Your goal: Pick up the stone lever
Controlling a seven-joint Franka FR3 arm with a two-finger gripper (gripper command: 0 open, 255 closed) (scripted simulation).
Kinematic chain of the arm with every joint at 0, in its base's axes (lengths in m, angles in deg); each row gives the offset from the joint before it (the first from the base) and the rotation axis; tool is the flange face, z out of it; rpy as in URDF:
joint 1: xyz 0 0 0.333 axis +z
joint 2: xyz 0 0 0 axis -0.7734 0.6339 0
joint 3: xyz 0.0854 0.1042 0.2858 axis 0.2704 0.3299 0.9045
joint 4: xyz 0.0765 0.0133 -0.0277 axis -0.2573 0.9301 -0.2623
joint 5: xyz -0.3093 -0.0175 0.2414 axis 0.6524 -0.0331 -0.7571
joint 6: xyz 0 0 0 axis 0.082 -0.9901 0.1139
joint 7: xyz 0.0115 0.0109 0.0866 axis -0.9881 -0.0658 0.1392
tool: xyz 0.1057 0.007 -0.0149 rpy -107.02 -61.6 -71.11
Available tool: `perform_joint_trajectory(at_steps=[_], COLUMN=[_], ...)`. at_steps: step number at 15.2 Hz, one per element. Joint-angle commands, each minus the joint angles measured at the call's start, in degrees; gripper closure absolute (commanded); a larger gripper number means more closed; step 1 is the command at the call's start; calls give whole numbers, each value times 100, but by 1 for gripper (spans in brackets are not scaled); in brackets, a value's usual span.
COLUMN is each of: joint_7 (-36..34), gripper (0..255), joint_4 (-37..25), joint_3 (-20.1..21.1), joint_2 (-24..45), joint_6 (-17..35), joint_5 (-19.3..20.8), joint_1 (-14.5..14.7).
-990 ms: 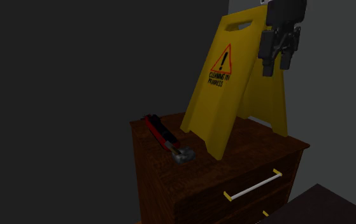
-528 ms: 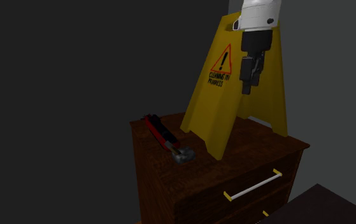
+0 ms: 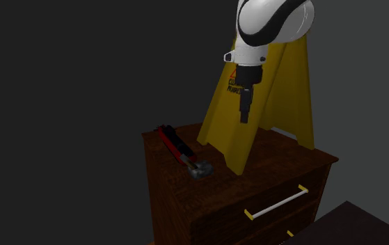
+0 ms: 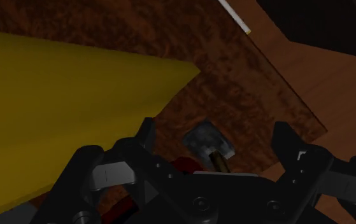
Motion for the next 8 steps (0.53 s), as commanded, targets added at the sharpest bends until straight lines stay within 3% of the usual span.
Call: perform_joint_trajectory(at_steps=[1, 8], joint_7=[444, 1838], gripper=[0, 0], joint_4=[-125, -756], joint_3=[-35, 72], joint_2=[345, 1715], joint_6=[242, 992], joint_5=[-67, -385], joint_1=[91, 340])
